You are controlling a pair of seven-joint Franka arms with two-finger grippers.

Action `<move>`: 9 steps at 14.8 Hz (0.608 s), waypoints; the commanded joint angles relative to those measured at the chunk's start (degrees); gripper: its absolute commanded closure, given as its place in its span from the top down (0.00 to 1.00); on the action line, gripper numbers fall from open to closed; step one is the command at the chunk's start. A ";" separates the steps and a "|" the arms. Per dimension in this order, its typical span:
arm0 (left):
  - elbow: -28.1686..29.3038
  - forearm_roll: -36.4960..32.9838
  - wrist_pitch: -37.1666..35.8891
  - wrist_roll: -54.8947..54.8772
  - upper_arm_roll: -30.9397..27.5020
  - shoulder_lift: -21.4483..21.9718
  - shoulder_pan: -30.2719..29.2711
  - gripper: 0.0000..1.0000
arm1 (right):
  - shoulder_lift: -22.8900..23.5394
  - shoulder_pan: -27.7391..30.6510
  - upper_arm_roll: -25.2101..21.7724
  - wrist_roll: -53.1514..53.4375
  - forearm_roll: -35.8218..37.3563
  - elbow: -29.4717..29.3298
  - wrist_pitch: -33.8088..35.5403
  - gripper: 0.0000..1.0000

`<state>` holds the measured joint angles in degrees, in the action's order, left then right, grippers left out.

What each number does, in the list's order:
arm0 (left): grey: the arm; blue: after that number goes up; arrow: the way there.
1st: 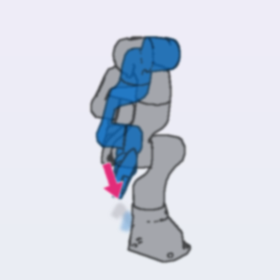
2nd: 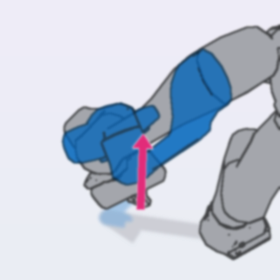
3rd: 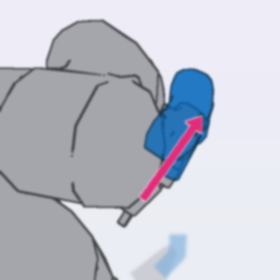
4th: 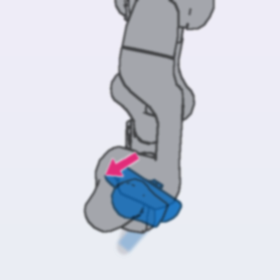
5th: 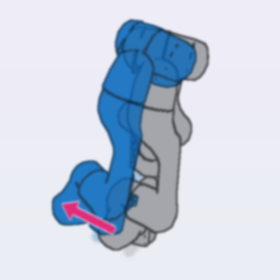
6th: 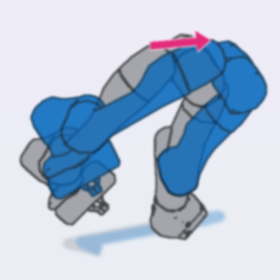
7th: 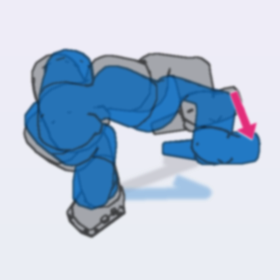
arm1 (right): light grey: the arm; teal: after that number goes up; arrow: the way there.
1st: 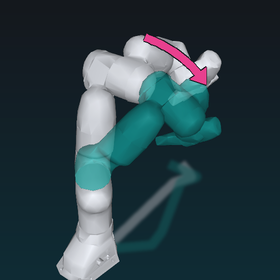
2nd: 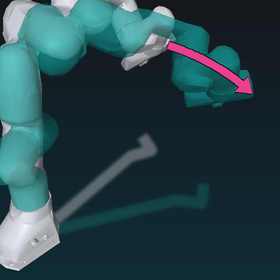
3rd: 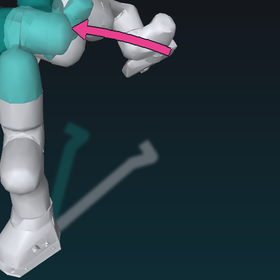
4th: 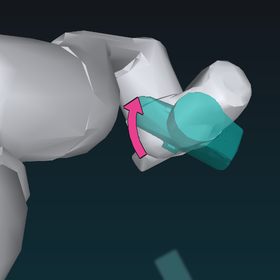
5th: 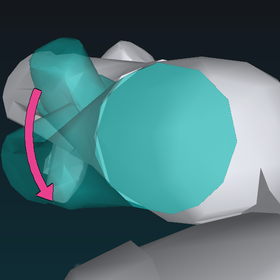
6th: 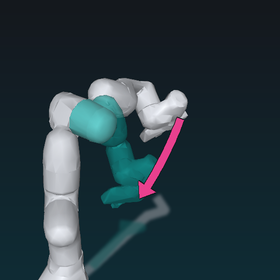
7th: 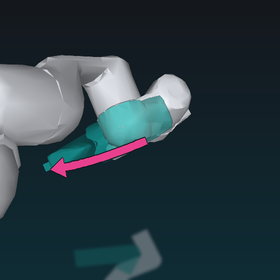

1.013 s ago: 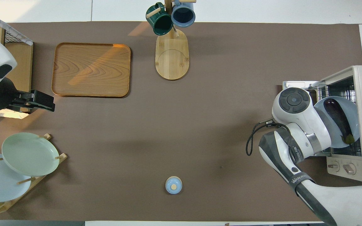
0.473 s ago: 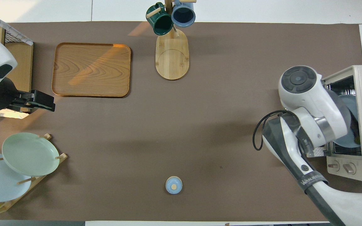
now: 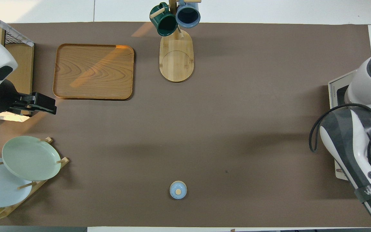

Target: Put eggplant into oven

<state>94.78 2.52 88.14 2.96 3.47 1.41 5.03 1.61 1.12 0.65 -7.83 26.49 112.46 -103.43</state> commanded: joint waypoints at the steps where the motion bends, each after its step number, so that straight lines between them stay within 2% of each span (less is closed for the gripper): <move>1: -0.03 -0.50 0.02 0.38 0.22 0.26 -0.29 1.00 | -0.63 0.55 0.14 -0.79 -0.64 0.57 2.43 0.00; 3: -0.03 -0.50 0.02 0.38 0.22 0.26 -0.29 1.00 | -2.31 0.29 0.14 -0.70 -6.51 -2.84 6.81 0.23; 4: -0.03 -0.50 0.02 0.38 0.22 0.26 -0.29 1.00 | -2.58 0.55 0.14 -0.79 -8.36 -5.91 10.76 0.43; 5: -0.03 -0.50 0.02 0.38 0.22 0.26 -0.29 1.00 | -2.67 0.72 0.05 -0.96 -10.65 -9.07 13.93 0.69; 6: -0.03 -0.50 0.02 0.38 0.22 0.26 -0.29 1.00 | -3.02 0.73 -0.04 -0.96 -14.32 -11.97 15.44 0.89; 7: -0.03 -0.50 0.02 0.38 0.22 0.26 -0.29 1.00 | -3.11 0.73 -0.12 -0.96 -16.97 -14.26 15.80 1.00; 9: -0.03 -0.50 0.02 0.38 0.22 0.26 -0.29 1.00 | -2.58 0.73 -0.12 -0.88 -19.53 -16.56 15.37 1.00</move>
<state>94.78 2.52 88.14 2.96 3.47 1.41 5.03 -2.27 1.18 0.45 -7.94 10.25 99.11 -88.85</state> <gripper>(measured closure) 0.000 0.317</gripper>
